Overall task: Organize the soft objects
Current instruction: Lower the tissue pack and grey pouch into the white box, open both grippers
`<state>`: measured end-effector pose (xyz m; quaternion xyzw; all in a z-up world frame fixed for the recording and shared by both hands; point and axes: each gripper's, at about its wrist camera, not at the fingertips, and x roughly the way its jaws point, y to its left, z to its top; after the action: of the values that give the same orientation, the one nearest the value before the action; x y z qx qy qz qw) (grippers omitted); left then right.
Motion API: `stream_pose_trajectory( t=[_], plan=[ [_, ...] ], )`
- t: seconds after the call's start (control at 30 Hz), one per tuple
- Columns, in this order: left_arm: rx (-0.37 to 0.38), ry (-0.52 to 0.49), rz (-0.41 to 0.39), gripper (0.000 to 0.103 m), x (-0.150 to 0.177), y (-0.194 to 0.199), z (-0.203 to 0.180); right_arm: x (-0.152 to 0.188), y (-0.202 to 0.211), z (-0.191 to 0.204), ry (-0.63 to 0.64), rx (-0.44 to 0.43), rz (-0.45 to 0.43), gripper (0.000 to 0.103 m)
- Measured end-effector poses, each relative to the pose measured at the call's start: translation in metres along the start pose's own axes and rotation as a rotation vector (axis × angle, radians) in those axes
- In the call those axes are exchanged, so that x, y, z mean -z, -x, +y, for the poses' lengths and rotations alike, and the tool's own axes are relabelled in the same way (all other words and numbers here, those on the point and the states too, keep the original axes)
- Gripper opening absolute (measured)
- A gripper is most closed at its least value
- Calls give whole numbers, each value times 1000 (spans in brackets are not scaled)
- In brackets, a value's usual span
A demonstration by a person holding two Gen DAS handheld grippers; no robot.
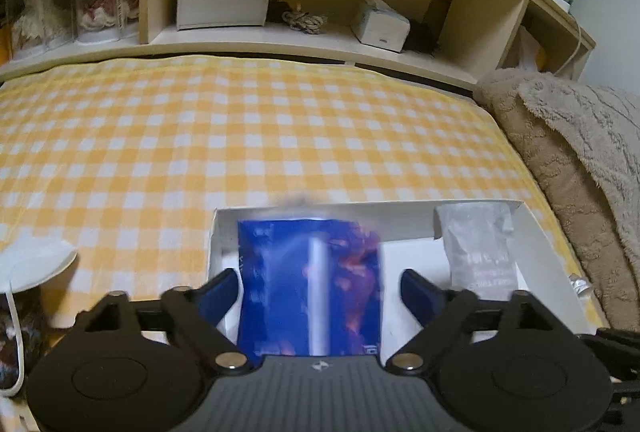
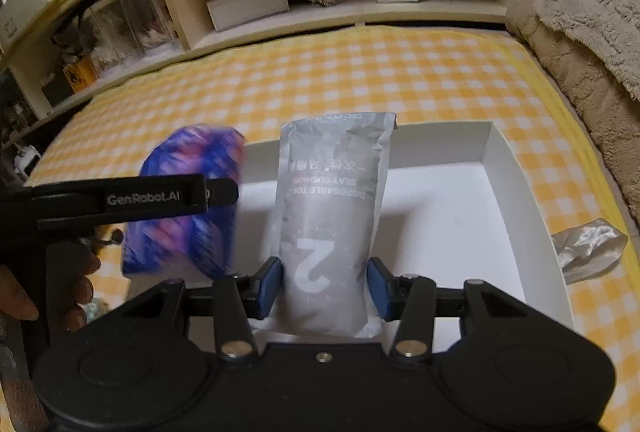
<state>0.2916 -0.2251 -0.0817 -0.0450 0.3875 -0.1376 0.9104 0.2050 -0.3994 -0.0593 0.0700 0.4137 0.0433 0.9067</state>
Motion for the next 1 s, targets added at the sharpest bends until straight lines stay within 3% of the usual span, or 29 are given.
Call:
stream_pose_trajectory(
  t=[0.17,0.3,0.47,0.6,0.77,1.0],
  plan=[
    [29,-38,-12,92,3,7,4,-1,-17,-6,5,8,46,48],
    [34,-54,-7,78,7,19,11,-1,-34,-4,20,26,99,48],
    [29,-25,22,77,11,28,25,-3,-56,12,39,9,151,47],
    [-4,-38,31,77,16,35,35,-7,-62,33,67,-43,135,47],
    [-15,-27,51,77,20,35,44,-11,-67,35,83,-19,139,47],
    [8,-14,58,78,18,36,42,-9,-41,21,75,22,92,62]
  ],
)
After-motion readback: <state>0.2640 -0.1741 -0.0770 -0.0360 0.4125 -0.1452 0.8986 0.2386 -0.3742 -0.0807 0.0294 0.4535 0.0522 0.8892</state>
